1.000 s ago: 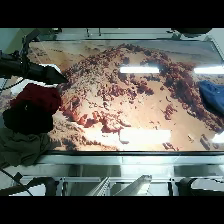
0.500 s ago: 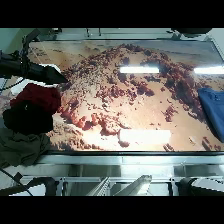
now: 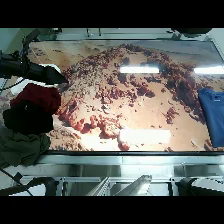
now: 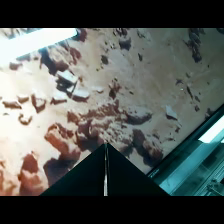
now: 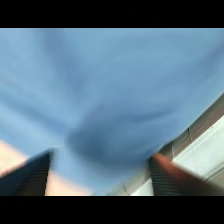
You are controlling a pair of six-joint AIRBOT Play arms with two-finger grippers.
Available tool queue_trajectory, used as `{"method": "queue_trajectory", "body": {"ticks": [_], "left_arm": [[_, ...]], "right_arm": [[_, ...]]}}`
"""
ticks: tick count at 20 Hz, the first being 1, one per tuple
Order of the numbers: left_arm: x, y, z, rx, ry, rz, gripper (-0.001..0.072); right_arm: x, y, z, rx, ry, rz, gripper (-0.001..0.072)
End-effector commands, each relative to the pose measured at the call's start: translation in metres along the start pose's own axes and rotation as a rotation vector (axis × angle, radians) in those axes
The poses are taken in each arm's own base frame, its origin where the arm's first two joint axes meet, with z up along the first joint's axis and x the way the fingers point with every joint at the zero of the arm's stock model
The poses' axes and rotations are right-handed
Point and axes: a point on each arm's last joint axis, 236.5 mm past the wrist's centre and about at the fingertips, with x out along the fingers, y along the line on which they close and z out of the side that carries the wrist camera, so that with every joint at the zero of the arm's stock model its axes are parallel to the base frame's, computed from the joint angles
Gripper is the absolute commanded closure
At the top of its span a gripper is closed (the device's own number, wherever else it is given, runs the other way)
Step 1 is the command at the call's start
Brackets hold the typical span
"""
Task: Fold the shirts.
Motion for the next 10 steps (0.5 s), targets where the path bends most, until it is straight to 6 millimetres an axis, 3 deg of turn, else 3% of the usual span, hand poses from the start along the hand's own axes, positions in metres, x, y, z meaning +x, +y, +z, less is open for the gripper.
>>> {"method": "queue_trajectory", "body": {"ticks": [1, 2, 4, 7, 10], "left_arm": [[0.0, 0.0, 0.0, 0.001, -0.001, 0.001, 0.0696], [0.0, 0.0, 0.0, 0.001, -0.001, 0.002, 0.0696], [0.0, 0.0, 0.0, 0.001, 0.0, 0.002, 0.0696], [0.0, 0.0, 0.001, 0.001, -0.004, 0.003, 0.0696], [0.0, 0.001, 0.002, 0.001, -0.009, 0.004, 0.0696]], "right_arm": [[-0.008, -0.001, -0.012, -0.012, 0.052, -0.014, 0.0155], [-0.015, 0.001, -0.012, -0.009, 0.049, -0.013, 0.0246], [-0.034, 0.008, -0.003, 0.001, -0.015, -0.009, 0.0255], [-0.068, 0.044, 0.023, -0.055, -0.183, 0.089, 0.0255], [-0.066, 0.077, 0.024, -0.152, -0.197, 0.161, 0.0259]]}}
